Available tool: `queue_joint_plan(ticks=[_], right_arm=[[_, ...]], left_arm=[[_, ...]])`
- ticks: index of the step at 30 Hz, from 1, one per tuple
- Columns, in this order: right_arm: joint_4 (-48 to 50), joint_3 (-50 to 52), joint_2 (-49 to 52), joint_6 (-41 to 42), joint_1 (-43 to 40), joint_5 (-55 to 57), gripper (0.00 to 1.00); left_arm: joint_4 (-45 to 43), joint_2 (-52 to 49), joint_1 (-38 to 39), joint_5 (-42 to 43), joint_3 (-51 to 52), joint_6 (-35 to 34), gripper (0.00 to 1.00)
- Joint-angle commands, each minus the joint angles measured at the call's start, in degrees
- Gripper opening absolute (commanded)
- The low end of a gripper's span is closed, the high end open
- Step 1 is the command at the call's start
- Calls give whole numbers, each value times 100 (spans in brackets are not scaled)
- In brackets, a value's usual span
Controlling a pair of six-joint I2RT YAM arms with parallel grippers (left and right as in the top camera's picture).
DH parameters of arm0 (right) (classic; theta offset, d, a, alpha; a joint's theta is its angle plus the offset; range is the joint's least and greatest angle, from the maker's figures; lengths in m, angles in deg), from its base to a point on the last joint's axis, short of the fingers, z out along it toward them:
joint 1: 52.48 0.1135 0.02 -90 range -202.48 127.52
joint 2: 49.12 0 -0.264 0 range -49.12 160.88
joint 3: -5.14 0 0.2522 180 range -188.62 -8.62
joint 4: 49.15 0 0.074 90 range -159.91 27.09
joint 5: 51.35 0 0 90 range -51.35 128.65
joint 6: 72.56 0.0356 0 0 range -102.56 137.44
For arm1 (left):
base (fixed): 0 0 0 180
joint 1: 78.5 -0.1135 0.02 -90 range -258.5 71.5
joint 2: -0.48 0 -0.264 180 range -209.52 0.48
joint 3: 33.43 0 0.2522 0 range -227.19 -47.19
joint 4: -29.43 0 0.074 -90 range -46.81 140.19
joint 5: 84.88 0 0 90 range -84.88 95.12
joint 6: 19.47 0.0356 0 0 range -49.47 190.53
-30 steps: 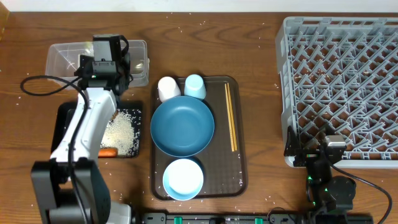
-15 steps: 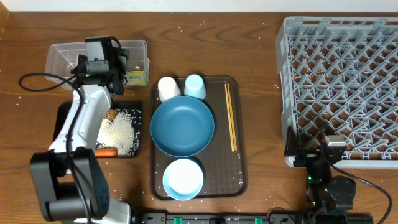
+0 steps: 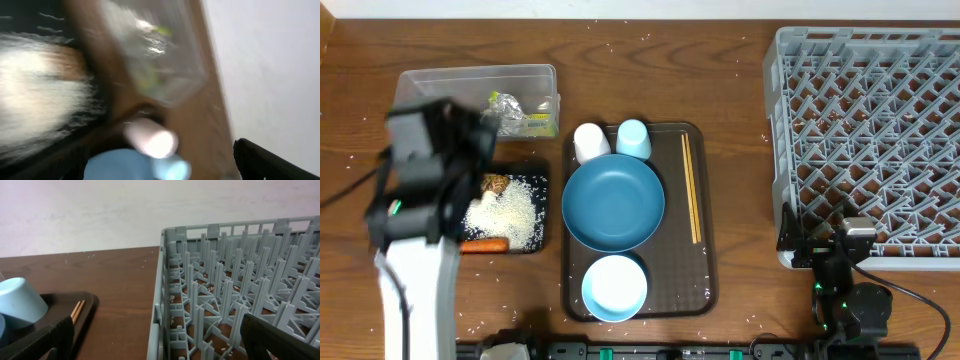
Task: Sort waste into correct bins and load items into the dishwasher rack
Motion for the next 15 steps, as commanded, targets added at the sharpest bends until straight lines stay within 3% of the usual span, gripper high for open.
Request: queue_joint_plan(ticks=[1,4,9,12,15], right_arm=[[-22,9,-9,-28,37,-2,99],[-20,9,-9,-28,37,-2,99],[42,9,-9,-2,39,-35,99],[240,9,-9,905,39,-758,99],[256,9,-9,2789,39,-2358,99]], left_arm=[[881,520,-455,-1078,20,282,99],[1893,887,-953,-1346,22,201,98],[2863,1200,-1613,-1344,22,203,98],[3193,1211,-1729,-1340,22,201,98],[3215,1200,-1729,-1340,22,203,98]])
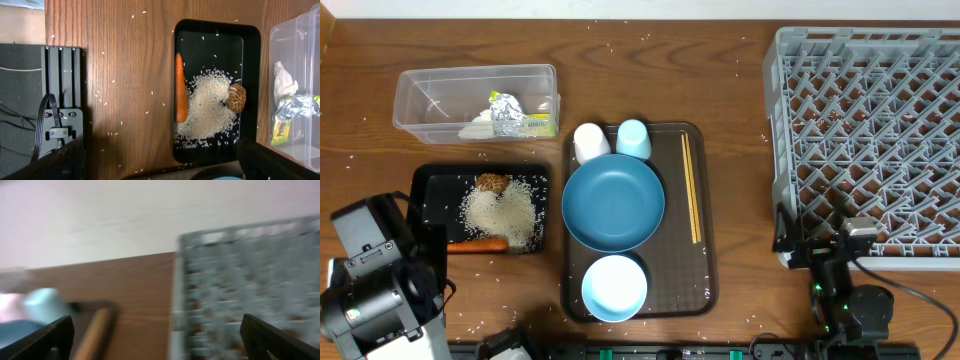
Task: Sort waste into correct bins and load items into the dishwasher rack
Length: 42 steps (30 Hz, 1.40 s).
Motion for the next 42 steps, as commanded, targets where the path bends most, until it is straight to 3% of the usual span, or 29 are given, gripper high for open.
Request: queue_joint_plan(ticks=[1,4,6,9,14,18,22,27,33,37,42], right_arm=[[79,9,-9,2542,39,-2055,99],[160,9,-11,4524,39,-2671,99],[122,9,-9,5274,50,-2706,99],[638,9,-9,5399,55,-2820,99],[2461,-52,-9,5427,52,-3049,99],[2302,-553,63,5353,52,-2811,99],[1864,-1285,584,4588,52,-2594,99],[1119,-2785,2205,3027,55,-2959,99],[-1720,-5508,4524,476,354,-3141,99],[-3862,-7366,5904,-741,1344,-1158,99],[-4859,-8767,7396,-1012,2732,1335,99]], left_arm=[[39,-35,-35,-155,20,74,98],[37,-35,-35,-155,20,74,98],[37,-33,-35,-155,20,74,98],[37,-35,-35,-155,20,74,98],[37,-33,-35,-155,20,74,98],[37,-35,-35,-155,20,74,98],[37,-33,-35,-155,20,74,98],[37,-35,-35,-155,20,74,98],[37,-35,-35,-155,20,74,98],[37,-35,-35,-155,20,74,98],[37,-35,-35,-155,20,74,98]])
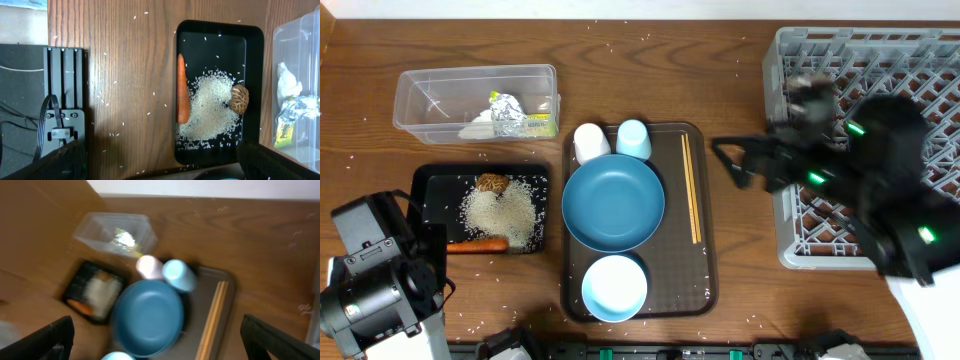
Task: Sort waste into correct bins and load items into the dishwasher rack
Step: 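Reach the right gripper to the light blue cup on the brown tray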
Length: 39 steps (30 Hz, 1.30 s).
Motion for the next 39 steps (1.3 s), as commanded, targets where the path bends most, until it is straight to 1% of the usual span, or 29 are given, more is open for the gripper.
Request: queue_joint_plan(ticks=[1,3,4,6,13,18,28,39], right_arm=[[-197,-734,931,-723,800,2339,99],[-72,-920,1399,-723,1084,2857,99],[144,-949,1622,-721,1191,3058,99],[472,-949,1950,-708,1290,3088,99],[1659,-949,3182,-702,1320,1582,99],[2197,-949,3904,-629,1340,743,99],[2505,-949,4953,-590,1416,820,99],[2452,-946,5302,-549,1421,1390,99]], left_arm=[[31,4,-31,-116,15,74,98],[31,4,-31,-116,15,74,98],[31,4,-31,-116,15,74,98],[31,4,-31,-116,15,74,98],[31,4,-31,-116,15,74,98],[31,4,-31,-116,15,74,98],[31,4,-31,-116,15,74,98],[31,4,-31,-116,15,74,98]])
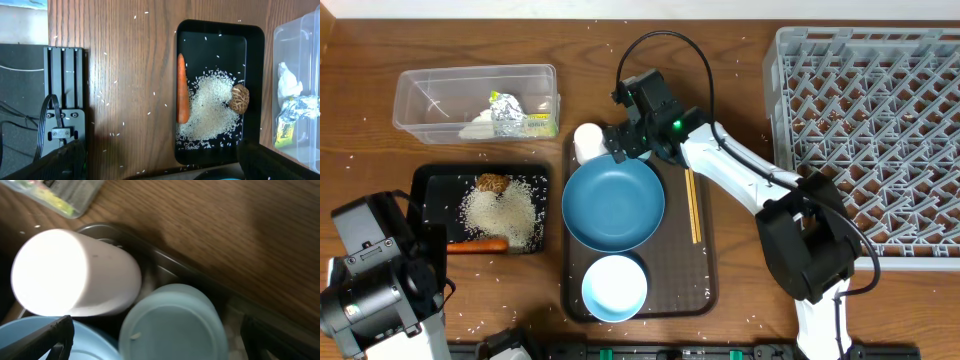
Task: Sort waste into correct bins and load items into the dishwasher rack
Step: 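Reach the right gripper to the light blue cup on the brown tray, then close the right gripper on the light blue cup and lift it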
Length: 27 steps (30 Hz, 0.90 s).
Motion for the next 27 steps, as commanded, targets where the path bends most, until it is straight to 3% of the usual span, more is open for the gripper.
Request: queue_joint_plan(ticks=[1,4,8,17,27], right_arm=[[-42,-90,105,39,42,341,99],[-66,-90,107,42,42,675,98],[-61,-90,107,42,31,782,79],[15,-85,118,136,44,713,86],[380,-85,328,149,42,544,83]], left_arm=[[24,4,-31,-114,13,74,98],[24,4,-31,-114,13,74,98],[24,4,-31,-114,13,74,98],[24,4,-31,-114,13,74,98],[24,4,-31,-114,13,74,98]])
